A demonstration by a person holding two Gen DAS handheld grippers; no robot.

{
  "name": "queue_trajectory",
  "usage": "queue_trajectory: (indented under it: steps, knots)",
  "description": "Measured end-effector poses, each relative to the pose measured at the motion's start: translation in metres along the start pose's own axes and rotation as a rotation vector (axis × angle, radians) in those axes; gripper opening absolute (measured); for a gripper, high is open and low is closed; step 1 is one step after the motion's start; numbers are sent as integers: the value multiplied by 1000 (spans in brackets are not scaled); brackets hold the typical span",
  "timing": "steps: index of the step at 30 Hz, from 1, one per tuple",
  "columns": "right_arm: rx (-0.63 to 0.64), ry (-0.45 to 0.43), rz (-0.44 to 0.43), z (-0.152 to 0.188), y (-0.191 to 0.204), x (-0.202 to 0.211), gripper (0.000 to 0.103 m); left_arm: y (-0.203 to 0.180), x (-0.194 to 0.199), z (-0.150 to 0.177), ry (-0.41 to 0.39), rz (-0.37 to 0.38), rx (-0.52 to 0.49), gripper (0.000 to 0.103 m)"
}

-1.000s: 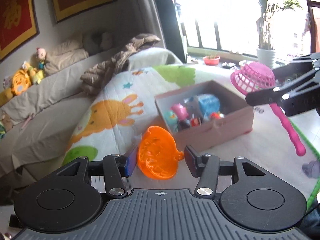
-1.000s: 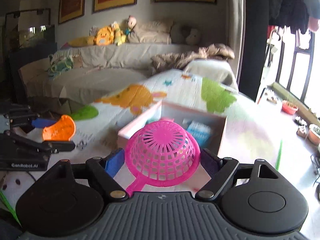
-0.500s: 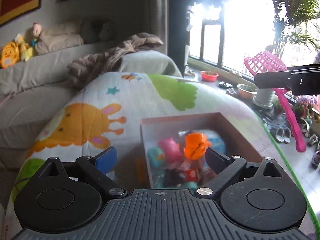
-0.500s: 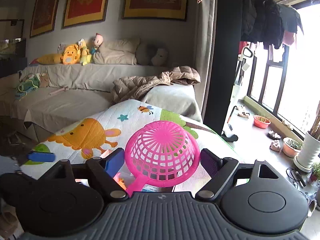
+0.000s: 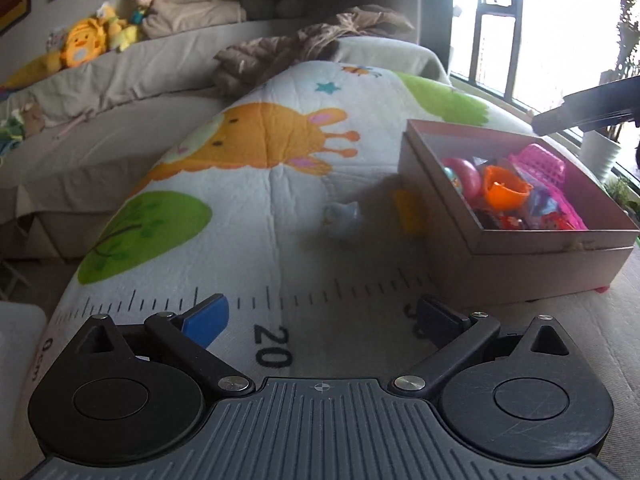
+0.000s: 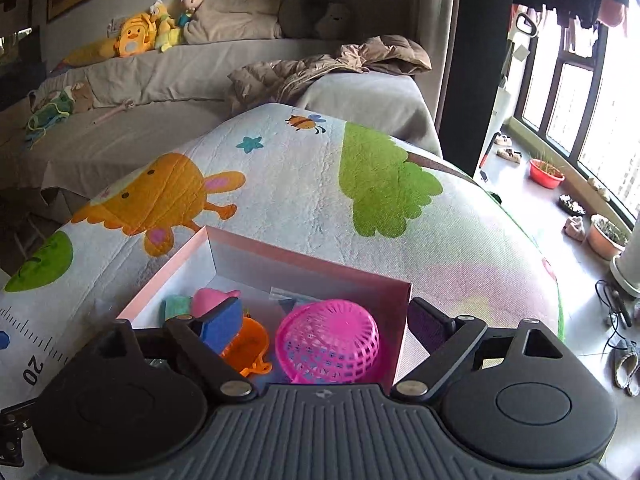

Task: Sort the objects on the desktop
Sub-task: 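Lift the orange cup into the box with left tool while right tool drops the basket in, then move the right tool down to the yellow Lego brick on the mat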

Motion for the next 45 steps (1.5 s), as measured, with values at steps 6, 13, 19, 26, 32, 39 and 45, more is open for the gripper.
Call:
queue_trajectory:
  steps: [6, 13, 19, 26, 32, 39, 45]
  knots:
    - [97, -1, -143, -21, 78, 11, 95, 15, -2, 8, 59, -20, 49, 103]
    - [326, 176, -237, -11, 205, -48, 68, 20, 1, 24, 116, -25, 58, 103]
    - [338, 315, -185, 5, 223, -94, 39, 19, 10, 32, 94, -9, 49, 103]
    - [286, 425, -372, -1, 212, -48, 43, 12, 17, 35, 54, 25, 16, 103]
    - [363, 423, 26, -38, 173, -106, 18, 12, 17, 36, 32, 21, 8, 103]
    - [603, 456, 261, -33, 188, -154, 16, 14, 21, 37, 1, 24, 23, 103]
    - [670, 519, 244, -17, 197, -140, 16, 21, 18, 36, 20, 45, 64, 103]
Point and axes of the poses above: each gripper's, at about its wrist camera, not at the fingertips, and x roughly against the way its jaws point, y to its left, z to its underside, the point moved 7 cm from there along -x, roughly the way its jaws point, and after that the axes turned 6 degrees about y, right-handed, at the moved point
